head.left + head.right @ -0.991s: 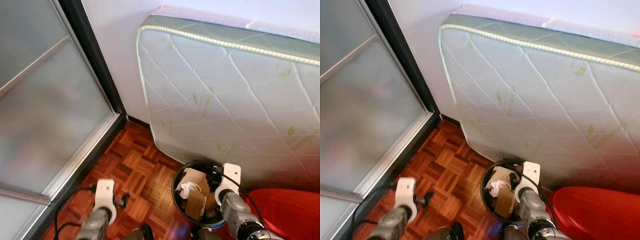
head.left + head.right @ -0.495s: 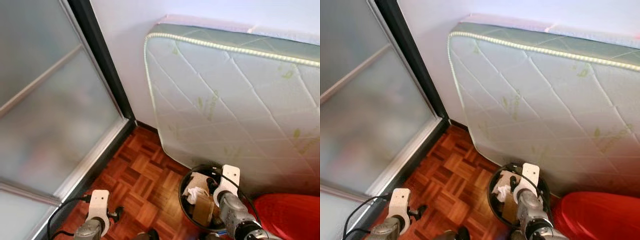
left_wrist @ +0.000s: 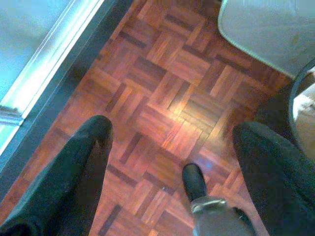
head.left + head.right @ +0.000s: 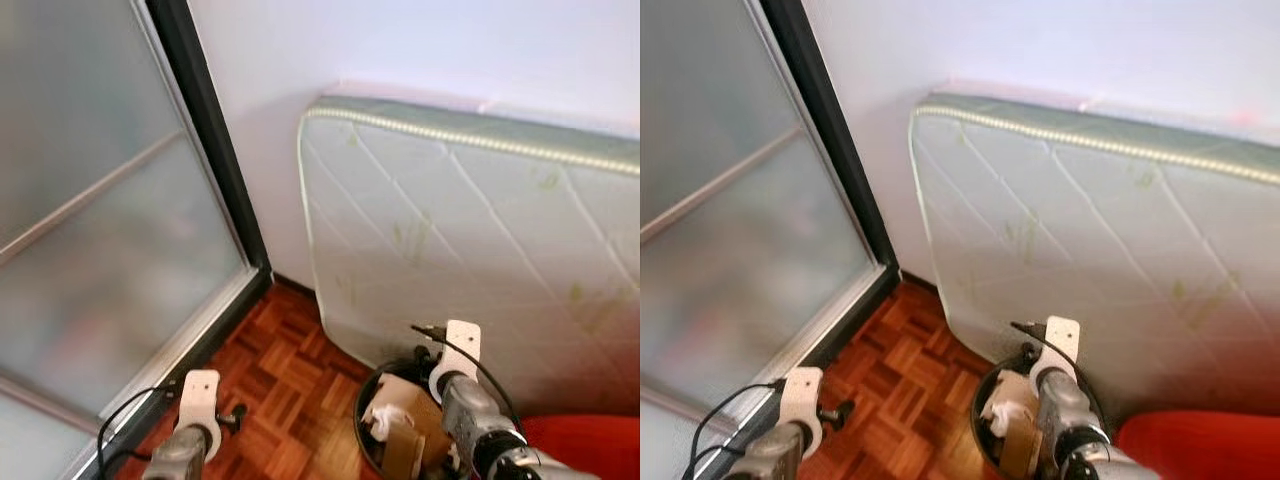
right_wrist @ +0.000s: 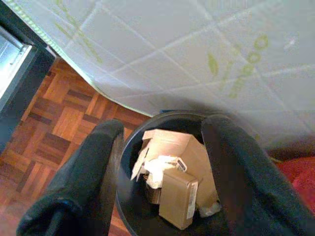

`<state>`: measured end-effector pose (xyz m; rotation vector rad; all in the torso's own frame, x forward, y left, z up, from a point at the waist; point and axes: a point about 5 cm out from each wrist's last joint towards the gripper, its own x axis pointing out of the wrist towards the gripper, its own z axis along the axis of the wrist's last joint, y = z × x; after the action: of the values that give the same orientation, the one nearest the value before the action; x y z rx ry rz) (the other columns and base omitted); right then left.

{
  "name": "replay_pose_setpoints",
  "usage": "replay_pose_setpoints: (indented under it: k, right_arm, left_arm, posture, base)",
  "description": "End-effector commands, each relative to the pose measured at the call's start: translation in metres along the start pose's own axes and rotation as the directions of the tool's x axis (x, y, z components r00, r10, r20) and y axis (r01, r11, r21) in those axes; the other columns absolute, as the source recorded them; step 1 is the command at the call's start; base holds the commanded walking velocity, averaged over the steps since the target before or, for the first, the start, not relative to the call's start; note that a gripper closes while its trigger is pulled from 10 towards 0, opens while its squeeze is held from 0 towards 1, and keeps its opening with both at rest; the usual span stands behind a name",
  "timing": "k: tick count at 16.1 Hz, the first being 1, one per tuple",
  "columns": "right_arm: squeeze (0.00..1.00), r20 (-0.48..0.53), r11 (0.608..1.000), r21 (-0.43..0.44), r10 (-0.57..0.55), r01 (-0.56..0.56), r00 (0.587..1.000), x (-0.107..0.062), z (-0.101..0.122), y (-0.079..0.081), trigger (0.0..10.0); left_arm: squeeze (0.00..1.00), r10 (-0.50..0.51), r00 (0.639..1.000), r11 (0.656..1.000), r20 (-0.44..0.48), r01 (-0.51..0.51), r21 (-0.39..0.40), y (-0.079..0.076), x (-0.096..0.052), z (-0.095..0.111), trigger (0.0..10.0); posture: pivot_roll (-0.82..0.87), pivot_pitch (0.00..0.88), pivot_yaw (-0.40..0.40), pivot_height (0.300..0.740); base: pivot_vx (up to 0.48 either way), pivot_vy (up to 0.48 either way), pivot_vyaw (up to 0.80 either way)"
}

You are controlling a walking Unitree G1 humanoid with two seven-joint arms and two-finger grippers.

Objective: Clean up the room

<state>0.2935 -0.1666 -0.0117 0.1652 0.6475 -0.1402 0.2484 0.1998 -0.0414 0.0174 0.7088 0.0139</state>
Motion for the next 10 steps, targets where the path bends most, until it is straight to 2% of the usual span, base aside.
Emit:
replay_pose_setpoints:
  k: [1,4,8,10]
  right_arm:
    - [0.0,-0.014,1.0,-0.01,0.013,-0.013,1.0,0.0,0.001,0.003,10.0]
    - [0.0,-0.012,1.0,-0.023,0.018,-0.018,1.0,0.001,0.005,0.002,10.0]
    - [0.0,-0.013,0.999,-0.028,0.021,-0.021,1.0,0.002,0.008,0.001,10.0]
    - [0.0,-0.013,0.999,-0.036,0.026,-0.027,1.0,0.002,0.011,0.001,10.0]
  left_arm:
    - [0.0,0.013,1.0,1.0,-0.024,-0.013,-0.008,0.001,0.0,-0.002,10.0]
    - [0.0,0.011,1.0,1.0,-0.017,-0.011,-0.019,-0.004,0.002,0.002,10.0]
    - [0.0,0.014,0.999,1.0,-0.045,-0.014,-0.012,-0.008,0.0,-0.008,10.0]
    - [0.0,0.036,0.998,0.999,-0.047,-0.037,-0.016,-0.005,-0.001,-0.011,10.0]
  posture:
    - [-0.07,0.0,0.081,0.737]
    - [-0.06,0.0,0.061,0.737]
    - [-0.05,0.0,0.05,0.737]
    - [-0.03,0.0,0.041,0.737]
  base:
    - [0.0,0.0,0.0]
    - [0.0,0.0,0.0]
    - [0.0,0.0,0.0]
    - [0.0,0.0,0.0]
